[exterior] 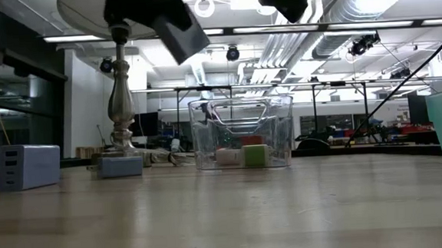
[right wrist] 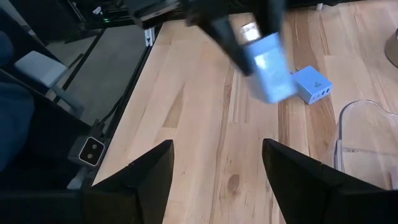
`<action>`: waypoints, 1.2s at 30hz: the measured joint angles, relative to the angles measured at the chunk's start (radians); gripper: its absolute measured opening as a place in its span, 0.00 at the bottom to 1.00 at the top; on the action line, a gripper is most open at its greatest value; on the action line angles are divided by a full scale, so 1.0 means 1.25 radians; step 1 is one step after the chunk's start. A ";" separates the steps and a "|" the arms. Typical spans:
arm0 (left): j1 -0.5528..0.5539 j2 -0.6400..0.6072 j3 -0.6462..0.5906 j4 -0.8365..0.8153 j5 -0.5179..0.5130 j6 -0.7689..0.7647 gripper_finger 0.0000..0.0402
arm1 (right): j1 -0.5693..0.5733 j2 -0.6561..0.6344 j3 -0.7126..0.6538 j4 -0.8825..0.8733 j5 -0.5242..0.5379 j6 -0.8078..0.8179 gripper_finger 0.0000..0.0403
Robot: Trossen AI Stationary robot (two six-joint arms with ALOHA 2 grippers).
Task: Pick & Place Office items
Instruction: Put the bottom light blue charger adapter into the transparent bin
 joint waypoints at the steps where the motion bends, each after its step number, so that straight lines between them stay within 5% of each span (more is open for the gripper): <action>1: 0.012 0.000 0.005 0.000 -0.013 0.008 0.31 | 0.000 0.000 0.000 0.000 0.000 0.000 0.58; 13: 0.155 0.015 0.021 0.015 -0.118 0.072 0.31 | 0.000 0.000 0.000 0.000 0.000 -0.003 0.58; 29: 0.291 0.108 0.020 0.057 0.105 0.153 0.31 | 0.000 0.000 0.000 0.000 0.000 -0.003 0.58; 36: 0.317 0.125 0.021 0.077 0.112 0.161 0.31 | 0.000 0.000 0.000 0.000 0.000 -0.002 0.58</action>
